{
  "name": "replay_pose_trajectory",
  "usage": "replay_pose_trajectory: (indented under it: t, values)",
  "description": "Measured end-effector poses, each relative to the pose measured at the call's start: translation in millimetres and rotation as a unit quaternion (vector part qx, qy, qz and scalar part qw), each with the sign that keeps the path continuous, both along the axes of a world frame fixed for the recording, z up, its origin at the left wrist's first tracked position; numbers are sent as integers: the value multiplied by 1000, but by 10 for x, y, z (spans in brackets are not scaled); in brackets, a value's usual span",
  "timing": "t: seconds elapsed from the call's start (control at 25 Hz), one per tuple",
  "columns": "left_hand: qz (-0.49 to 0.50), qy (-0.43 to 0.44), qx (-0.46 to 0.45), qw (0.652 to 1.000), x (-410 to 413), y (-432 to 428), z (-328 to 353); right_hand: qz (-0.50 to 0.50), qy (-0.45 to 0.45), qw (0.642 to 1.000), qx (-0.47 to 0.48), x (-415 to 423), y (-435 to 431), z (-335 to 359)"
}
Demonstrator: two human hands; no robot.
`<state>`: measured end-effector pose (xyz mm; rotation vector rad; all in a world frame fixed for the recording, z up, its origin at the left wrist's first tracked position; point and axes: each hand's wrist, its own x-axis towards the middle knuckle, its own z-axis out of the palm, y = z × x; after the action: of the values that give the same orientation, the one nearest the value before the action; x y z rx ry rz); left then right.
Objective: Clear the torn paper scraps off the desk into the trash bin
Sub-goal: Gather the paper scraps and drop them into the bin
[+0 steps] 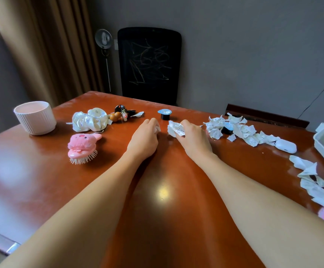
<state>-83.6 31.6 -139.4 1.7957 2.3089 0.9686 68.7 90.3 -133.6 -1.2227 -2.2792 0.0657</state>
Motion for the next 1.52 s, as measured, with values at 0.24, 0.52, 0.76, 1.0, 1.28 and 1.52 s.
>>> replay_pose_trajectory:
  t: [0.24,0.52,0.76,1.0,1.28,1.52]
  values:
    - [25,-5,10,1000,73,-355,66,15,66,996,-57,90,-275,18]
    - [33,-59,69,995,126,-859,180,42,84,993,-69,135,-655,221]
    - [38,-71,88,993,159,-1126,372,36,114,991,-61,264,-896,469]
    - [39,-56,71,995,-13,-1371,532,40,136,988,-61,355,-1115,618]
    - [-8,-76,23,997,40,-1452,322,63,148,984,-74,330,-1296,663]
    - [21,-34,-20,999,49,-1377,72,60,121,986,-99,311,-1222,406]
